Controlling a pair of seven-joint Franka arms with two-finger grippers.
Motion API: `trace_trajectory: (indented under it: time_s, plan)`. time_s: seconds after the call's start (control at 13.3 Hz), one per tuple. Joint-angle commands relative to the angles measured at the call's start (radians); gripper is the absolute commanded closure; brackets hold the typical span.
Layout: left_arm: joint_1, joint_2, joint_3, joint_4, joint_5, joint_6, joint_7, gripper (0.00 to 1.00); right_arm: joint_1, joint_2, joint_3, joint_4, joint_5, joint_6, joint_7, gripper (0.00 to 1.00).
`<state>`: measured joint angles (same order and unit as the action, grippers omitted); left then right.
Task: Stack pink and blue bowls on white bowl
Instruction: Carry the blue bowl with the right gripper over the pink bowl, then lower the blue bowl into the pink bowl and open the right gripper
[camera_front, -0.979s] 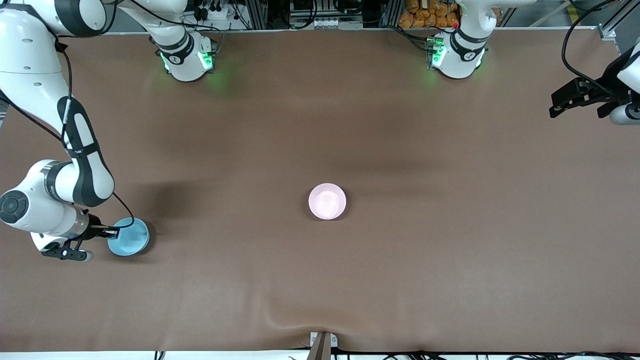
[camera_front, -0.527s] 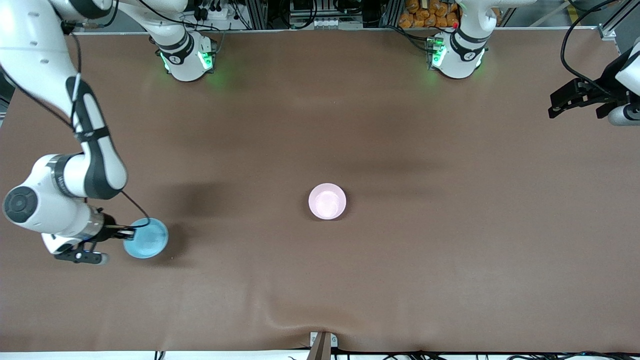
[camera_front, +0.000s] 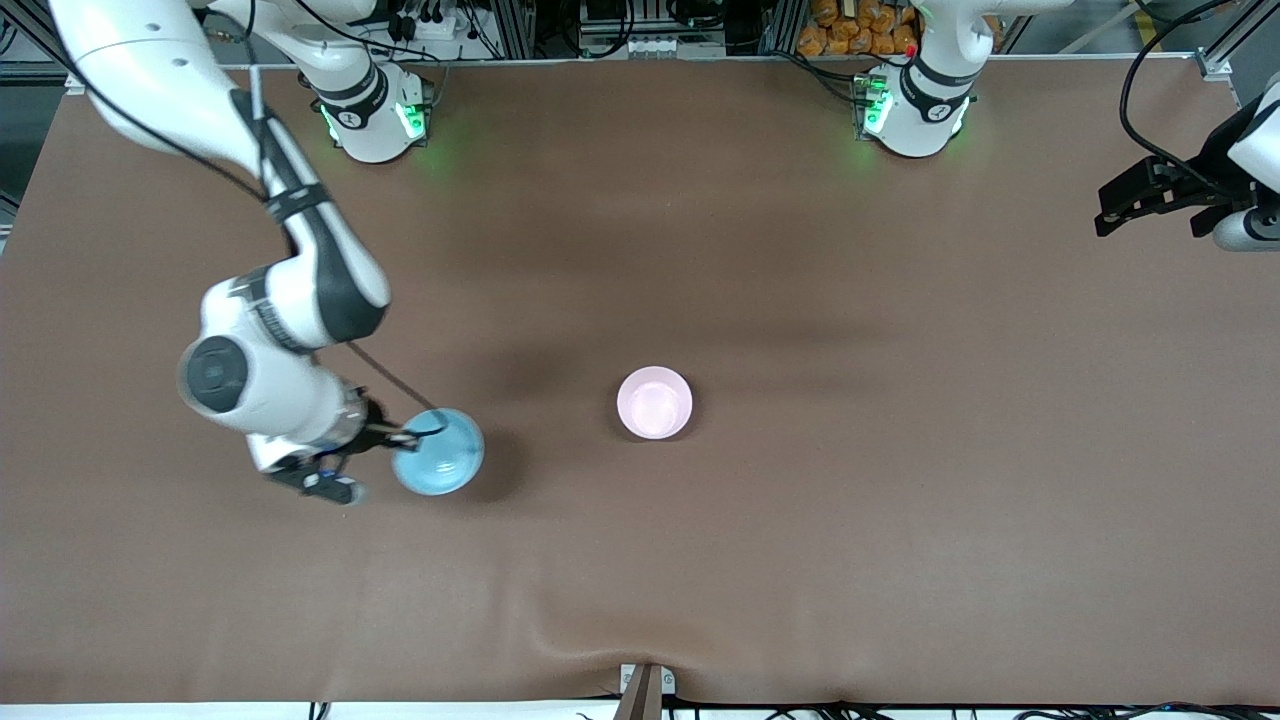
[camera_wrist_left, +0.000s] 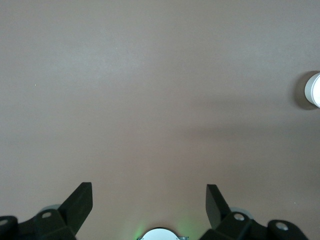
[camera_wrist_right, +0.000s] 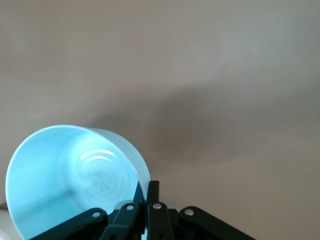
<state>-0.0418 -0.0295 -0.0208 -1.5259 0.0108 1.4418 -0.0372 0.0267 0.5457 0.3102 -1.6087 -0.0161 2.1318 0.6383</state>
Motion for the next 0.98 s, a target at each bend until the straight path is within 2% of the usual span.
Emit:
trace_trajectory:
  time_s: [0.0,0.3,0.45,0.9]
  plan:
    - [-0.001,0.000,0.002,0.007,-0.011,-0.006,0.019,0.00,0.093,-0.039,0.029,-0.027,0.016,-0.007,0.220,1.00]
    - [-0.001,0.000,0.004,0.007,-0.012,-0.006,0.019,0.00,0.270,-0.032,0.029,-0.028,0.015,0.023,0.528,1.00]
    - [-0.003,0.000,0.004,0.006,-0.011,-0.007,0.019,0.00,0.329,-0.017,0.027,-0.028,0.015,0.100,0.642,1.00]
    - [-0.003,0.002,0.002,0.006,-0.011,-0.007,0.013,0.00,0.367,0.066,0.023,-0.027,-0.001,0.267,0.676,1.00]
